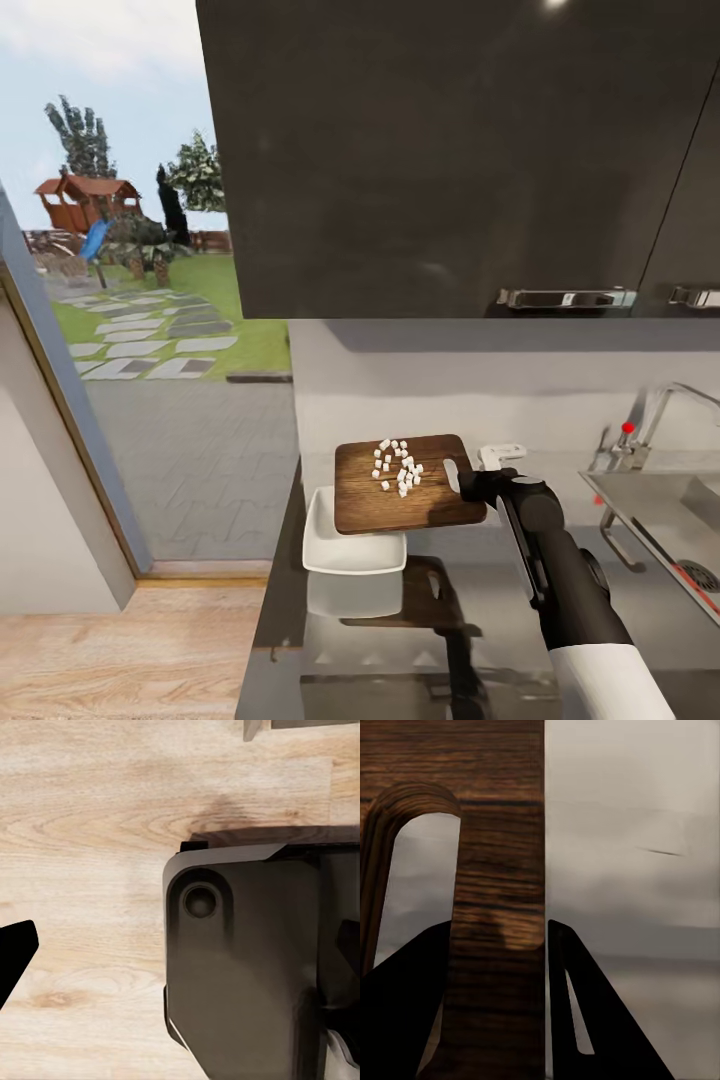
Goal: In the kitchen, take the Vidalia onion out of the sink, dice it on the chopping board with the paring knife, put the diced onion into the bowl on the countertop, then place both the paring knife and the chopping board into the sink.
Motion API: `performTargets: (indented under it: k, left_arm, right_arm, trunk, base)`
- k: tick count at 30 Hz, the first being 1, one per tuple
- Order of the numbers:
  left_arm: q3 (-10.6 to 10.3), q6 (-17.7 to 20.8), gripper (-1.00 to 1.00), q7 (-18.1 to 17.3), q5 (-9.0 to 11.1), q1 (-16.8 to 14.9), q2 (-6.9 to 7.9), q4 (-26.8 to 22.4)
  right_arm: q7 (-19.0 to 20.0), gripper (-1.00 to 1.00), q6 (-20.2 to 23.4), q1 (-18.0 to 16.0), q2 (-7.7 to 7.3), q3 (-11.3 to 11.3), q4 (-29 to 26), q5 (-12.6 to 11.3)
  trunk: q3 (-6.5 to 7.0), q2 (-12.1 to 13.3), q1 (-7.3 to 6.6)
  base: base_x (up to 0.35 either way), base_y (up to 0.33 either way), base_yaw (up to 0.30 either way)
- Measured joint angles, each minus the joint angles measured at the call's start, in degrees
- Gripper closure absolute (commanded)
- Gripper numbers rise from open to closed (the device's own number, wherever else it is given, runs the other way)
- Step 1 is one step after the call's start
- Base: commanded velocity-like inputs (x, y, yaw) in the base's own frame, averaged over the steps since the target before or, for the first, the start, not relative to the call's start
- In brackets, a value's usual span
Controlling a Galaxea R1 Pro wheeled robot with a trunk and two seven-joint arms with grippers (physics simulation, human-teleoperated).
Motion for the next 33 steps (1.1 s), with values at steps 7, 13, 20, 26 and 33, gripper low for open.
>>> performTargets:
  k: [7, 13, 20, 26, 33]
  left_arm:
    - [0.03, 0.00, -1.00, 0.01, -0.01, 0.01, -0.07, -0.01]
    - [0.05, 0.00, -1.00, 0.02, -0.04, 0.00, -0.26, -0.07]
    - [0.14, 0.00, -1.00, 0.17, 0.02, 0.00, -0.61, -0.07]
    - [0.27, 0.00, -1.00, 0.19, 0.03, -0.01, -0.54, -0.07]
    - [0.55, -0.70, -1.00, -0.15, 0.10, 0.16, -0.60, -0.25]
  right_arm:
    - [-0.04, 1.00, -0.02, 0.00, 0.00, 0.03, 0.00, -0.02]
    - [-0.11, 1.00, -0.02, 0.00, 0.03, 0.02, 0.00, 0.02]
    - [0.03, 1.00, -2.58, 0.00, -0.09, 0.03, -0.02, 0.28]
    - [0.00, 1.00, -3.87, 0.01, -0.13, 0.10, -0.01, 0.31]
    - [-0.32, 1.00, -5.97, -0.26, 1.08, -0.50, -1.40, 1.13]
  trunk:
    - [0.00, 0.00, 0.00]
    - [0.00, 0.00, 0.00]
    - [0.00, 0.00, 0.00]
    - [0.00, 0.00, 0.00]
    - [0.00, 0.00, 0.00]
  base:
    - [0.000, 0.000, 0.134]
    - [0.000, 0.000, 0.114]
    - [0.000, 0.000, 0.041]
    - [0.000, 0.000, 0.001]
    - [0.000, 0.000, 0.000]
